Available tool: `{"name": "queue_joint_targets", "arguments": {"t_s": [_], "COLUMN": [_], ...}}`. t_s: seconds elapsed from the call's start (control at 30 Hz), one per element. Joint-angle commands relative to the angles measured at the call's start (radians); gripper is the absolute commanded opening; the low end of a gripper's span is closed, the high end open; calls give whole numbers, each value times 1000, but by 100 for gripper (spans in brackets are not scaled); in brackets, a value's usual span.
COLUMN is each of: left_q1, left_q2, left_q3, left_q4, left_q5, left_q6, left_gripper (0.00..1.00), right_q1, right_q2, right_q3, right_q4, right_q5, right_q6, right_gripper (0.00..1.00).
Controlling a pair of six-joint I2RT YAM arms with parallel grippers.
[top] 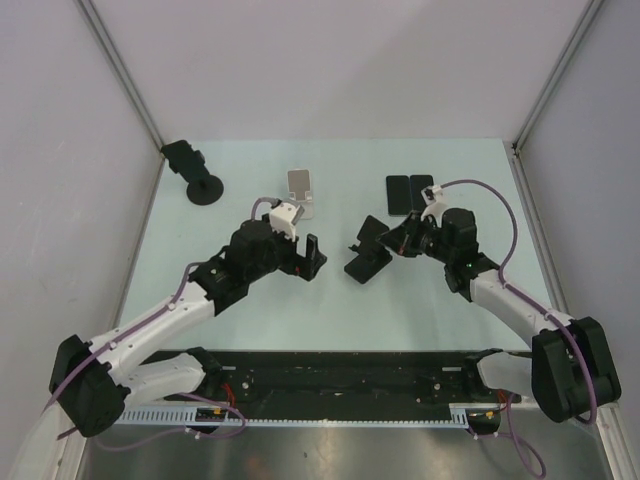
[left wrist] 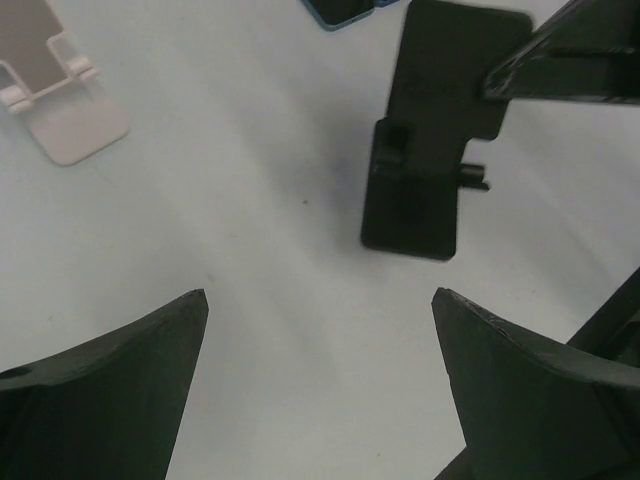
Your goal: Remove the phone from the phone stand
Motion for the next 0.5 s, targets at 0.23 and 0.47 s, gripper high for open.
{"name": "queue_joint_targets", "arguments": {"t_s": [0.23, 0.47], "left_q1": [-133, -173], "left_q2": [110, 138], "left_q3": [124, 121], "left_q4": [32, 32], "left_q5": [-82, -128], "left_q6": [-60, -89], "left_gripper": [100, 100], "right_q1": [219, 296], "right_q2": [12, -3], "right_q3": [93, 102], "right_q4": [99, 73], "right_q5": [91, 155], "right_q6": [49, 63], "right_gripper": [0, 0]}}
